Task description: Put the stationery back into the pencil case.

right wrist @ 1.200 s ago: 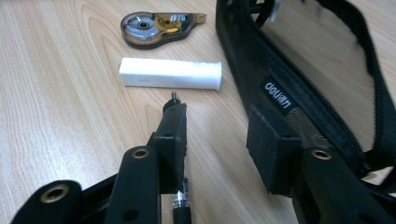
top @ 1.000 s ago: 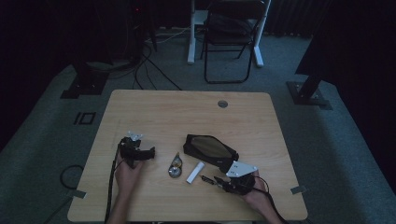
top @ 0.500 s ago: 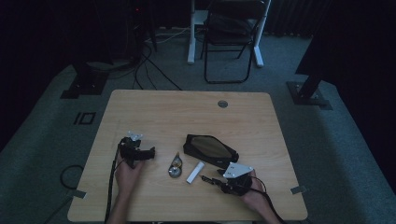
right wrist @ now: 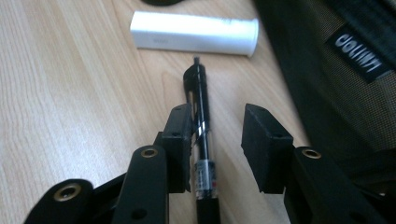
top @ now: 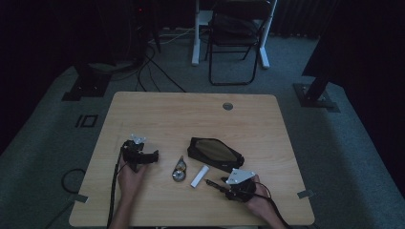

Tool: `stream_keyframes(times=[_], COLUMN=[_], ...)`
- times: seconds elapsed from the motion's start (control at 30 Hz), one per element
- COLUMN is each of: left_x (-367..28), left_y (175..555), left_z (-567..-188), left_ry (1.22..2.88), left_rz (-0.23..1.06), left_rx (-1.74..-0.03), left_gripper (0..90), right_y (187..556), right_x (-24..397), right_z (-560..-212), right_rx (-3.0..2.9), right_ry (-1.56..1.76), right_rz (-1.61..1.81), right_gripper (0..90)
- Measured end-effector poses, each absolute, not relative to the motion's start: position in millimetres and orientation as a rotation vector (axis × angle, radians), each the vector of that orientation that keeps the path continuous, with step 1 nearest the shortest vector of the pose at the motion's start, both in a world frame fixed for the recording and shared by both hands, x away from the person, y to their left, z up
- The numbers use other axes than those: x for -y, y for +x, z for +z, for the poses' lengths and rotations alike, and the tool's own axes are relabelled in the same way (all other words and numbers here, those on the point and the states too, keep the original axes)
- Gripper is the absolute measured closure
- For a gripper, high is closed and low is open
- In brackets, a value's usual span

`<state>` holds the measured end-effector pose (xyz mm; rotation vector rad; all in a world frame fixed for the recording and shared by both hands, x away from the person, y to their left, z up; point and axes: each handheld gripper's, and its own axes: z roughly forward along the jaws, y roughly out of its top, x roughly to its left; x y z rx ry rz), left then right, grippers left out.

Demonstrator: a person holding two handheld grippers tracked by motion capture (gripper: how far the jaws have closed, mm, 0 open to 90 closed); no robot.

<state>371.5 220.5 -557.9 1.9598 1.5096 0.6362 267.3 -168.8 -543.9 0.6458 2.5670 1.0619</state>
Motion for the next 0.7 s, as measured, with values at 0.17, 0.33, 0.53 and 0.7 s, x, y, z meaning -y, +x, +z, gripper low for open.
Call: stream_keyframes(times=[0.17,0.33,0.53,0.7], left_x=[-220.5,-220.5,-220.4,-220.3], left_y=[371.5,371.5,371.4,371.4], left_z=[-557.9,-557.9,-557.9,-557.9], left_ry=[1.96,1.96,1.959,1.961], left_rz=[0.636,0.636,0.637,0.637], left_rx=[-1.509,-1.51,-1.51,-1.508], left_gripper=[2.3,2.3,2.3,2.3], right_y=[266.0,266.6,270.1,272.3], right_x=[168.7,169.1,169.4,168.2], right_z=[-548.1,-551.1,-549.6,-547.8], right_rx=[-2.595,-2.618,-2.659,-2.678], right_ry=[0.643,0.645,0.665,0.668], right_rz=[1.033,0.995,0.988,0.968], right_gripper=[67.4,73.6,78.5,79.4])
